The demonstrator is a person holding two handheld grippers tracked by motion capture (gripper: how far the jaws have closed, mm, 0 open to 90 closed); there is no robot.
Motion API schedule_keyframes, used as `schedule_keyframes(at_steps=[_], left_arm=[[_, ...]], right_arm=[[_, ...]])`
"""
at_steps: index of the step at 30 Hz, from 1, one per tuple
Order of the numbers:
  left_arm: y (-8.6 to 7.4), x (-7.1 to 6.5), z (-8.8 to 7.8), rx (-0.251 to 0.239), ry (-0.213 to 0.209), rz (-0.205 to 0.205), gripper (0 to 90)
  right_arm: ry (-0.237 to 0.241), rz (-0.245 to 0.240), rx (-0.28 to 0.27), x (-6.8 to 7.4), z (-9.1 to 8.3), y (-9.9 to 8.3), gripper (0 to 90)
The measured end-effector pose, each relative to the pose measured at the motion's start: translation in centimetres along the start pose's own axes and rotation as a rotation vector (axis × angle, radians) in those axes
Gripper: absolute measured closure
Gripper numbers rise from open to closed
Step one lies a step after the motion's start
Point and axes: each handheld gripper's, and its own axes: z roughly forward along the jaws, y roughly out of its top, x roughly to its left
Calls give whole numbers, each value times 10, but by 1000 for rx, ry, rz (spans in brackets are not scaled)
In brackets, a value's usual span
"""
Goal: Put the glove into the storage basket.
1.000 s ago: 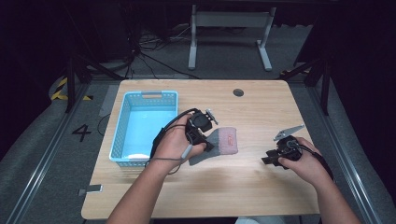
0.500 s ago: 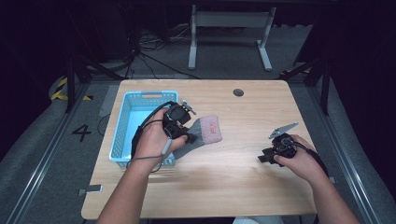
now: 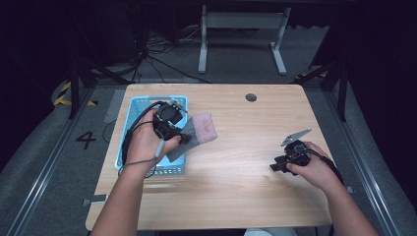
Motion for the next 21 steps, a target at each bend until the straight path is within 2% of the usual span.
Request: schedule_keyframes(at_steps=[4,11,16,21], left_arm=[[-8,12,-8,-18,24,-42,678],[-19,36,-16,-13,66,-102,678],[-27,58,-12,3,89,-165,678],[-34,78,1,37,105,-233,677]], right_arm=[[5,-6,3,1,2,2,591],[4,2,3,2,1,0,590],[4,0,5,2,2,-1,590],[2,5,7,2,2,-2,589]])
